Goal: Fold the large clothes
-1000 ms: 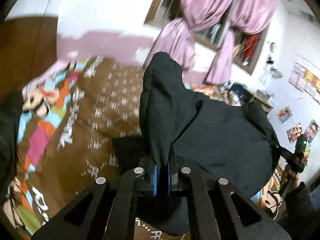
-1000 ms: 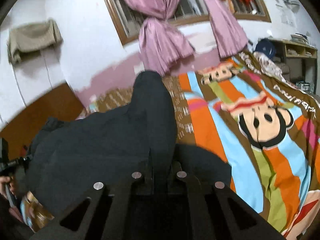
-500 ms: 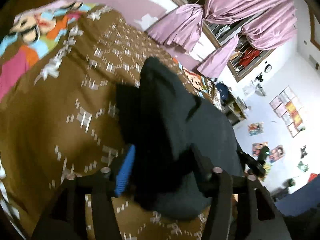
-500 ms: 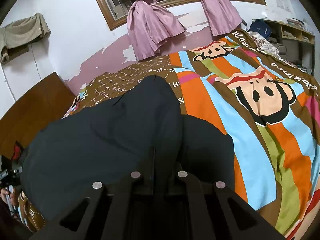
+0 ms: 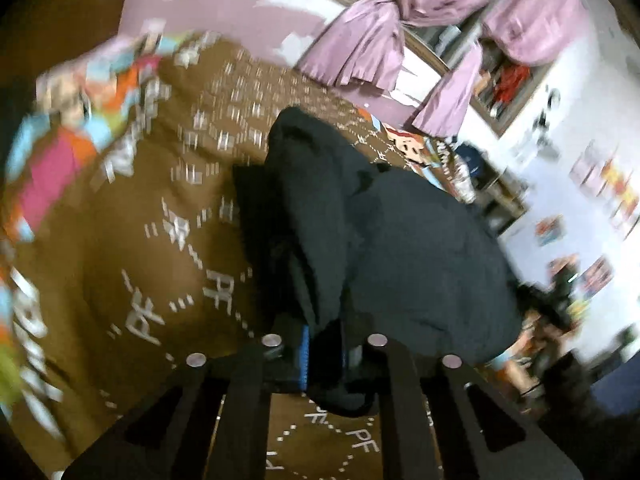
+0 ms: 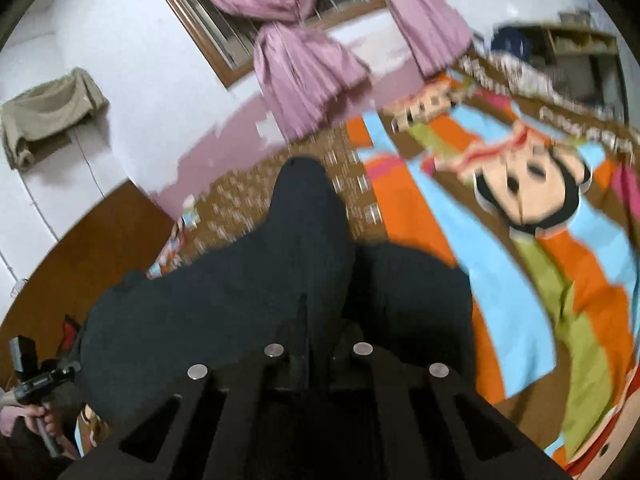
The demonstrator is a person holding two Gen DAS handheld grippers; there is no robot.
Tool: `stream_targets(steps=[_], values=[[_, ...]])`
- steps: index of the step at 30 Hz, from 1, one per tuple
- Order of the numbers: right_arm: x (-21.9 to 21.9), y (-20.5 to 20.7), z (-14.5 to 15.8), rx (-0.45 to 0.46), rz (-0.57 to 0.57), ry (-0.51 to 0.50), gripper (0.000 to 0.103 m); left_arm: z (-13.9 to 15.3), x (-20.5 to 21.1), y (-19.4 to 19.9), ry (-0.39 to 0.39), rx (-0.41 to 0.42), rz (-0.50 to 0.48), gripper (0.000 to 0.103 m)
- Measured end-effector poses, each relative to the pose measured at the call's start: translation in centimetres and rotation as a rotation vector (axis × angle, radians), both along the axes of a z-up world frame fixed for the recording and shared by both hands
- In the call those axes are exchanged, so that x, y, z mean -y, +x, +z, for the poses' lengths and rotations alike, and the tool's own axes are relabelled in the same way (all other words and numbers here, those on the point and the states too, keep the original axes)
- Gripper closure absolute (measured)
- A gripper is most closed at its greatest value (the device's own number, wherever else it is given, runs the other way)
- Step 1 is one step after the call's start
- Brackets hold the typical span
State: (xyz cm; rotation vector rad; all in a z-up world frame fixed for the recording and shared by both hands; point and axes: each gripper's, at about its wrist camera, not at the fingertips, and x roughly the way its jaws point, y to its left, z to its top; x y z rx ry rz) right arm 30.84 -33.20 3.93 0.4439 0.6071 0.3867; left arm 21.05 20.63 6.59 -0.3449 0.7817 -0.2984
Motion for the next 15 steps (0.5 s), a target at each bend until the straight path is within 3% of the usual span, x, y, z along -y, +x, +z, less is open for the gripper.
stream_targets(steps=[4, 6, 7, 8, 10, 11, 15], values=[[-0.4, -0.6, 2.7, 0.087, -0.033, -0.071, 0.098, 5.2, 2.8, -1.4, 0.162, -0.004, -0.071, 0.096], [-0.9, 0.6, 1.3, 0.034, -0.022, -0.112, 0.098, 6.3, 3.9, -1.9, 0.253, 0.007, -0.105, 0.096], [-1.2, 1.1, 0.2, 0.002, -0.017, -0.134, 0.098, 5.6, 4.7, -1.7, 0.339, 0.003, -0.121, 0.096], [-1.6, 1.5, -1.3, -0.037, -0.013, -0.16, 0.098, 4.4, 4.8, -1.2, 0.359, -0.018, -0.12, 0.096], [-1.9, 1.6, -3.4, -0.086, -0.002, -0.178, 0.098, -0.4, 3.5, 1.0, 0.271, -0.161, -0.072, 0.096], [-2.0, 1.6, -4.2, -0.097, 0.002, -0.188, 0.098, -2.1, 3.1, 1.0, 0.228, -0.189, -0.055, 0.096], [-1.9, 1.2, -4.0, -0.064, 0.0, -0.186, 0.098, -4.5, 1.2, -0.4, 0.091, -0.136, -0.036, 0.092]])
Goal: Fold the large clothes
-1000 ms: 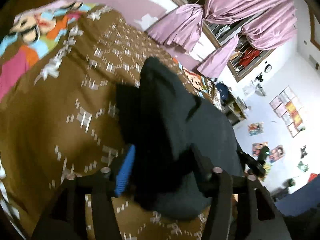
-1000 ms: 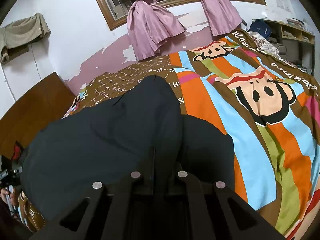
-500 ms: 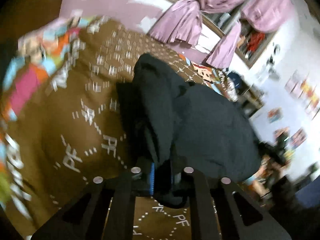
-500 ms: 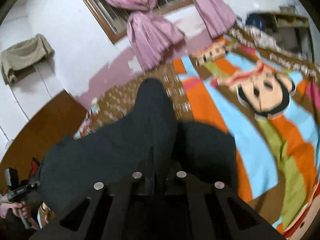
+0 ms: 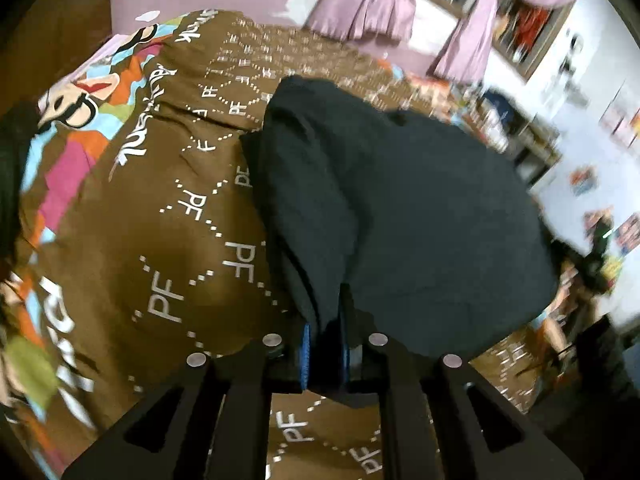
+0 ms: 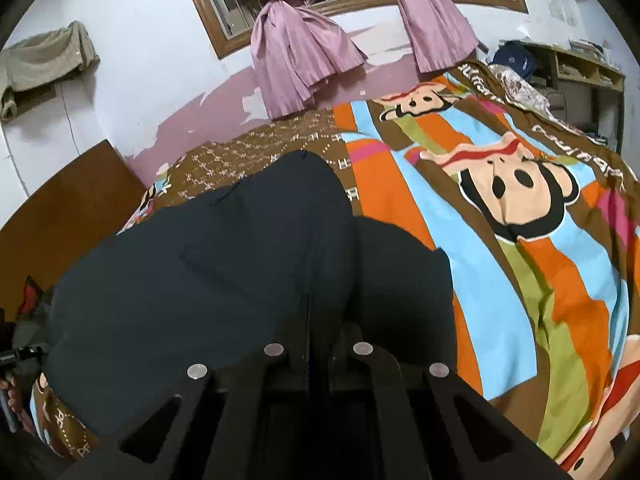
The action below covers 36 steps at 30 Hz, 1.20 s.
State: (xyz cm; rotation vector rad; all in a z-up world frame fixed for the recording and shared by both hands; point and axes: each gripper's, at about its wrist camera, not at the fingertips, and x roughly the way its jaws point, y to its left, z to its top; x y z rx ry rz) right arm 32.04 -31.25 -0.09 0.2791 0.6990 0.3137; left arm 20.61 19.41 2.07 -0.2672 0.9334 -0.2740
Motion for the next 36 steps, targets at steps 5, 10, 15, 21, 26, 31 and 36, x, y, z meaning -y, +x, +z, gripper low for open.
stream_targets(steps=[5, 10, 15, 21, 26, 31, 36], values=[[0.3, -0.9, 0.0, -0.009, -0.028, -0.002, 0.094, 0.7, -0.7, -0.4, -0.033, 0.019, 0.033, 0.083], [0.4, -1.5, 0.7, -0.012, -0.081, -0.043, 0.076, 1.7, -0.7, -0.5, 0.036, 0.034, 0.138, 0.052], [-1.3, -2.9, 3.6, 0.122, -0.084, -0.117, 0.038, 3.9, -1.4, -2.6, 0.127, 0.151, 0.301, 0.025], [-8.4, -1.7, 5.3, 0.181, 0.164, -0.172, 0.027, 5.5, 2.4, -1.2, 0.146, 0.329, 0.171, 0.025], [-13.3, 1.7, 4.1, 0.171, 0.275, -0.205, 0.025, 4.1, 8.7, 4.2, 0.133, 0.349, -0.051, 0.025], [-15.1, 6.2, 1.2, 0.098, 0.265, -0.279, 0.011, 1.7, 11.8, 10.6, 0.179, 0.295, -0.037, 0.025], [-13.4, 9.5, -1.2, 0.068, 0.173, -0.271, 0.001, -0.7, 13.2, 16.2, 0.28, 0.249, -0.019, 0.008]])
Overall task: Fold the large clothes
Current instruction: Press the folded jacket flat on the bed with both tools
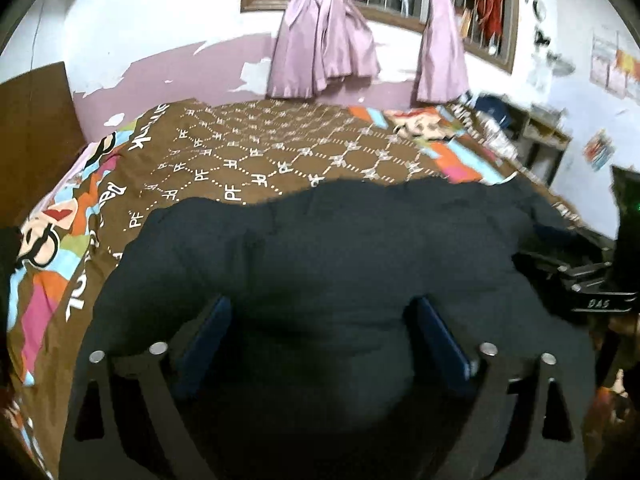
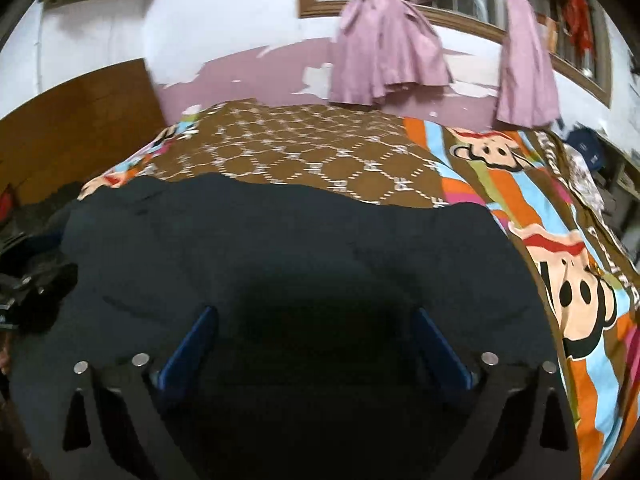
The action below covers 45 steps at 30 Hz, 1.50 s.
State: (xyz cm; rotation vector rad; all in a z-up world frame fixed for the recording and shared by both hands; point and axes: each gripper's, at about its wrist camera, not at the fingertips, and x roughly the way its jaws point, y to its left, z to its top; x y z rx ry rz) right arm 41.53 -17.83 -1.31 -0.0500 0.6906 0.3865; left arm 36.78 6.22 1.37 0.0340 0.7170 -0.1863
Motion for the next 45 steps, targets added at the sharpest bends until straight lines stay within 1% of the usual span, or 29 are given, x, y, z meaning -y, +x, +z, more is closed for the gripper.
stream_targets(steps=[2, 4, 7, 10, 13, 15, 19, 34, 38, 42, 45], values=[[1.2, 1.3, -1.1, -0.035, -0.027, 0.059, 0.0, -1.2, -0.2, 1.0, 0.024, -0.003, 0.0, 0.003], [2.3, 2.1, -2.0, -0.063, -0.047, 0.111, 0.0, -2.2, -0.5, 1.5, 0.023, -0.013, -0.006, 0.001], [3.3, 2.7, -2.7, -0.093, -0.041, 0.179, 0.0, -3.0, -1.0, 2.2, -0.019, -0.016, -0.021, 0.001], [3.8, 3.0, -2.9, -0.109, -0.036, 0.215, 0.0, -3.4, -1.3, 2.6, -0.066, -0.021, -0.037, 0.001], [3.9, 3.2, -3.3, -0.121, -0.033, 0.23, 0.0, -3.3, -1.7, 2.6, -0.092, -0.017, -0.04, 0.001], [4.0, 3.0, -3.4, -0.12, -0.033, 0.239, 0.0, -2.9, -1.2, 2.3, -0.094, -0.012, -0.04, 0.001], [3.9, 2.8, -3.6, -0.119, -0.034, 0.247, 0.0, -3.1, -1.2, 2.2, -0.101, 0.001, -0.042, 0.001], [3.6, 2.6, -4.1, -0.111, -0.043, 0.254, 0.0, -3.5, -0.6, 1.8, -0.083, 0.022, -0.038, 0.001], [3.7, 2.6, -4.3, -0.107, -0.045, 0.267, 0.0, -3.5, -0.6, 1.8, -0.09, 0.023, -0.039, 0.001], [3.9, 2.0, -4.1, -0.083, -0.045, 0.267, 0.0, -3.4, -0.6, 1.7, -0.097, 0.031, -0.041, 0.001], [4.4, 0.9, -3.7, -0.062, -0.035, 0.288, 0.0, -2.6, -1.0, 1.0, -0.119, 0.028, -0.052, 0.001]])
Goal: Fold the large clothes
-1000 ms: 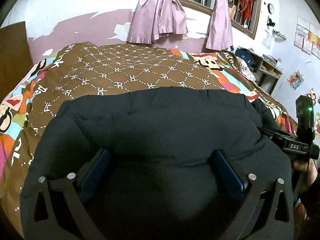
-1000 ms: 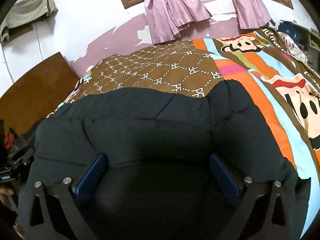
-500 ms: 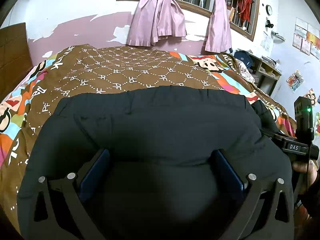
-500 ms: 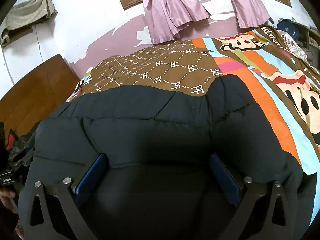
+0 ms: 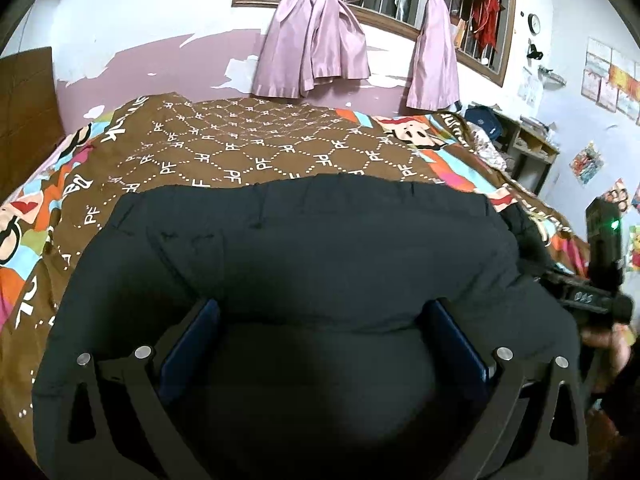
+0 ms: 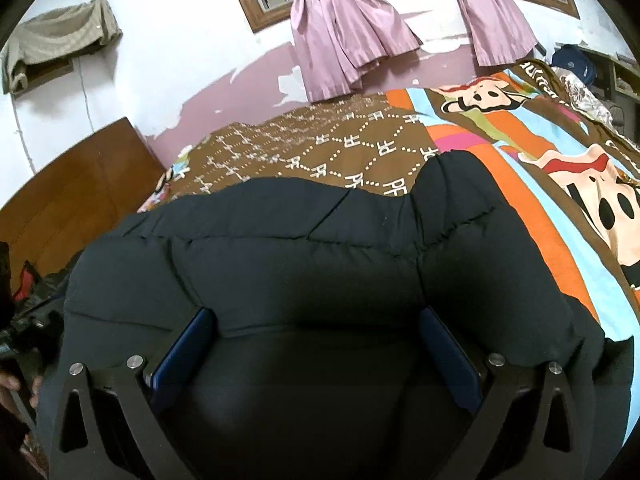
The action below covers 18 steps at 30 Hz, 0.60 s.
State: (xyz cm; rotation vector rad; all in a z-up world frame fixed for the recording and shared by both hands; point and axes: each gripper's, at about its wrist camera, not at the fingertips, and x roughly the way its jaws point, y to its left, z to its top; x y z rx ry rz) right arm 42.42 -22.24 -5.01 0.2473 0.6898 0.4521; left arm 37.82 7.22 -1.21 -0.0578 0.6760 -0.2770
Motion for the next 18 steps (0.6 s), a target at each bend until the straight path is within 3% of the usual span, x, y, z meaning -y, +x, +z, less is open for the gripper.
stream_targets(steps=[7, 11, 13, 17, 18], values=[[2.8, -4.5, 2.7, -0.014, 0.022, -0.062, 0.0, 4.7, -5.9, -5.9, -0.175, -0.02, -0.055, 0.001], [6.8, -7.1, 3.7, -0.045, -0.038, -0.121, 0.0, 4.7, -10.5, -8.0, -0.209, -0.102, -0.023, 0.001], [8.9, -7.9, 3.4, -0.08, -0.085, -0.089, 0.0, 3.9, -13.2, -8.6, -0.265, -0.155, 0.012, 0.001], [13.4, -8.6, 0.6, -0.192, -0.21, 0.035, 0.0, 1.4, -17.3, -9.6, -0.479, -0.291, 0.071, 0.001], [14.2, -8.5, -0.3, -0.223, -0.228, 0.067, 0.0, 0.9, -18.0, -9.8, -0.503, -0.314, 0.081, 0.001]])
